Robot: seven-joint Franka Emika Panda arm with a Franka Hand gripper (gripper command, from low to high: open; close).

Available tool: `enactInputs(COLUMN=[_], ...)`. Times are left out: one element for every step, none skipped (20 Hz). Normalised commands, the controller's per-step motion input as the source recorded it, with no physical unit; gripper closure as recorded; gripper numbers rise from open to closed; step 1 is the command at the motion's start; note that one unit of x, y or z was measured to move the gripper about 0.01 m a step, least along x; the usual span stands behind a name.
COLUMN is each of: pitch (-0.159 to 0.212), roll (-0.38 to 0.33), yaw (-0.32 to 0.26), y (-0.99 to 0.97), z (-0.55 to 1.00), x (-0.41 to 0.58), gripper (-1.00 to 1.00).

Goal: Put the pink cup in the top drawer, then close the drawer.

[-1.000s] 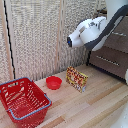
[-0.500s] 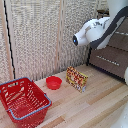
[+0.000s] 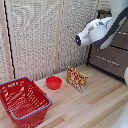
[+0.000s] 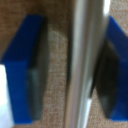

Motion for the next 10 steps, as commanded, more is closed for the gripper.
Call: enactInputs(pitch=[0.017, 0.0, 0.0, 0.0, 0.0, 0.0, 0.013, 0.019, 0.026, 0.028], roll=[0.0, -0.009, -0.011, -0.012, 0.0, -0.003, 0.0, 0.0, 0.0, -0.021], yaw=[0.0, 0.0, -0.027, -0.065, -0.092, -0.099, -0.097, -0.085, -0.081, -0.074], y=[0.25, 0.3, 0.33, 0.37, 0.48, 0.59, 0.68, 0.74, 0.77, 0.87], z=[0.0, 0.0, 0.0, 0.0, -0.09, -0.14, -0.2, -0.26, -0.29, -0.37], x=[0.103, 0.083, 0.169, 0.18, 0.24, 0.249, 0.28, 0.26, 0.26, 0.24], gripper=[-1.0, -1.0, -1.0, -1.0, -1.0, -1.0, -1.0, -1.0, -1.0, -1.0])
